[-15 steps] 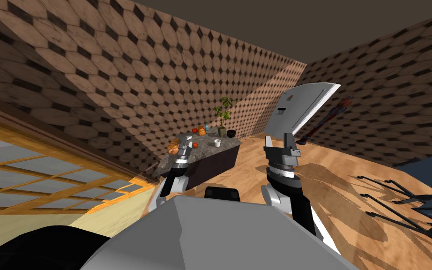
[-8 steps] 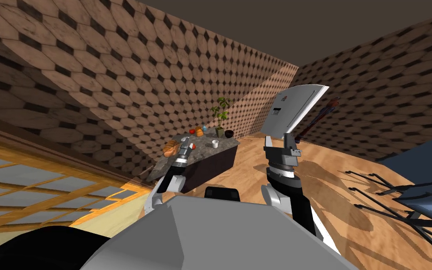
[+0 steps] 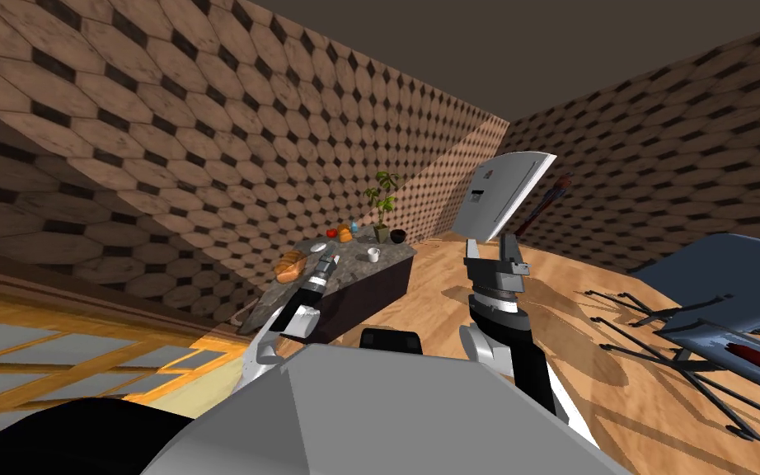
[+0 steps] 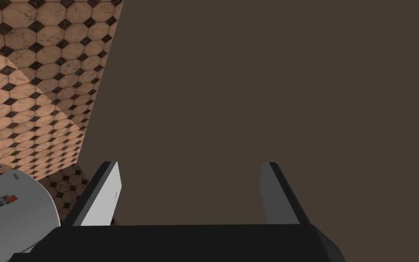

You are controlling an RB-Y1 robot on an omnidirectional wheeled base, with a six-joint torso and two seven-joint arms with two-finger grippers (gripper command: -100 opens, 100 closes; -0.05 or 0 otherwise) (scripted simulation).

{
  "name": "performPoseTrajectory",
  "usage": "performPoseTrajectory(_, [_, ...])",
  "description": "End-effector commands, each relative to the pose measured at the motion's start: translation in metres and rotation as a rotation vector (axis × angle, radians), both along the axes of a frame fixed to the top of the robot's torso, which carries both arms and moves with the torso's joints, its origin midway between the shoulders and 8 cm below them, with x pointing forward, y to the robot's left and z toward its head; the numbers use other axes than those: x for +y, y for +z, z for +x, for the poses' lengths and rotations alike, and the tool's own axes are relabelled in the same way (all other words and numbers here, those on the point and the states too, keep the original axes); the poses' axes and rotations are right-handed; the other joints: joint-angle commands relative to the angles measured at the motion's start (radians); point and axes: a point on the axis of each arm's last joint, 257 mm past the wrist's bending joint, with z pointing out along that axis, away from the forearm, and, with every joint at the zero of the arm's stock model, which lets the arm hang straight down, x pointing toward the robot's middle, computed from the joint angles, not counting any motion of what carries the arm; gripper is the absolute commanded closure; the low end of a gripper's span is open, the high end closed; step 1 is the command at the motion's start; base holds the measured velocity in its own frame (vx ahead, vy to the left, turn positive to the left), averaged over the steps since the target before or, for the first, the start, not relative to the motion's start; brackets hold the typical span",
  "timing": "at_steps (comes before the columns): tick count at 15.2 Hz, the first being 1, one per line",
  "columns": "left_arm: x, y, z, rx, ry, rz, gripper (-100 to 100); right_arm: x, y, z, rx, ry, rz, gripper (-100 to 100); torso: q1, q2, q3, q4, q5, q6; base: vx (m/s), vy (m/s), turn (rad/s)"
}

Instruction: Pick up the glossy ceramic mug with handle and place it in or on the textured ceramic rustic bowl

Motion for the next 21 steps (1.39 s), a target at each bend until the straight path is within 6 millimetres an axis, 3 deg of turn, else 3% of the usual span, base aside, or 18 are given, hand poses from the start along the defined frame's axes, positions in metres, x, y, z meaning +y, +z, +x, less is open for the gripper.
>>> performPoseTrajectory(1, [0.002,-0.009,0.003,0.034,0.002,0.008,-100,0.0,0.0,0.0,0.0,0.0,0.0,0,0.0,0.0,0.0,0.0,0.0,0.0,0.037,-0.022,-0.016])
performPoseTrajectory(10, [0.023,-0.052,0.013,0.243,-0.011,0.087,-100,0.0,0.0,0.0,0.0,0.0,0.0,0,0.0,0.0,0.0,0.0,0.0,0.0,0.038,-0.027,-0.09])
performPoseTrajectory(21, [0.045,-0.096,0.012,0.455,-0.008,0.156,-100,0.0,0.0,0.0,0.0,0.0,0.0,0,-0.001,0.0,0.0,0.0,0.0,0.0,0.039,-0.027,-0.088])
